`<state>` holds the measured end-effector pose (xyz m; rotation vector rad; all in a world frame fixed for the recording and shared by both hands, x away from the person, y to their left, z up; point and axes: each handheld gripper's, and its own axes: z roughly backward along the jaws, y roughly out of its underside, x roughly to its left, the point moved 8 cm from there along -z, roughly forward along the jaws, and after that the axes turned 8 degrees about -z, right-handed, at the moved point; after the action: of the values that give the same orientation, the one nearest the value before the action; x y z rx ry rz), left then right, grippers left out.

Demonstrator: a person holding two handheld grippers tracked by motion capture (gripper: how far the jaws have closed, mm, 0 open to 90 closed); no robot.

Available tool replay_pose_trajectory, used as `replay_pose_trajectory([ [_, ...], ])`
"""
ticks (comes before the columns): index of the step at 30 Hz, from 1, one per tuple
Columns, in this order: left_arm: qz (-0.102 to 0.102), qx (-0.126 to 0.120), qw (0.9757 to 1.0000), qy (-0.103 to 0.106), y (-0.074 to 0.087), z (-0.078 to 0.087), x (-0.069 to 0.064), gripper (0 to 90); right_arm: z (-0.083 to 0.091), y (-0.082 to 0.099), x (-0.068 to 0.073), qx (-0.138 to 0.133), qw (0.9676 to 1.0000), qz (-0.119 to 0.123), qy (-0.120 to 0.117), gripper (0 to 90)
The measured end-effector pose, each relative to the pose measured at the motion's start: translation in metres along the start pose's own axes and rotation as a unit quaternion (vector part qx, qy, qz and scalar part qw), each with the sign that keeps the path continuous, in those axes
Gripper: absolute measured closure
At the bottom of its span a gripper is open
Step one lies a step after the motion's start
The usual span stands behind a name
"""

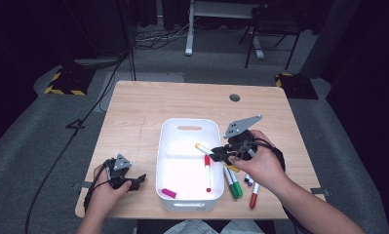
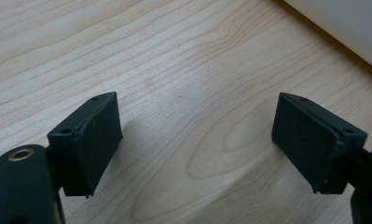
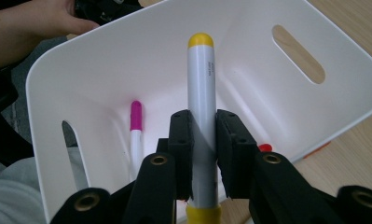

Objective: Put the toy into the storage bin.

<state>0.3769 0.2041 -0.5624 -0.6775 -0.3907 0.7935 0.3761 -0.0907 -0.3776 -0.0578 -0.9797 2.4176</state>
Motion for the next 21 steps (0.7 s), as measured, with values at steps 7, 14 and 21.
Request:
replay_pose_trajectory([
  [7,0.0,0.0,1.0,0.0,0.0,0.0,0.0,16.3,-0.01,-0.006,0.015,0.006,0.9998,0.014,-0.013,76.9],
  [14,-0.001,0.0,1.0,-0.001,0.0,0.0,0.0,16.3,-0.021,-0.011,0.028,0.008,0.9992,0.026,-0.028,77.0],
  [21,-0.001,0.0,1.0,0.0,0.0,0.0,0.0,16.3,-0.034,-0.01,0.039,0.019,0.9984,0.035,-0.04,77.0],
])
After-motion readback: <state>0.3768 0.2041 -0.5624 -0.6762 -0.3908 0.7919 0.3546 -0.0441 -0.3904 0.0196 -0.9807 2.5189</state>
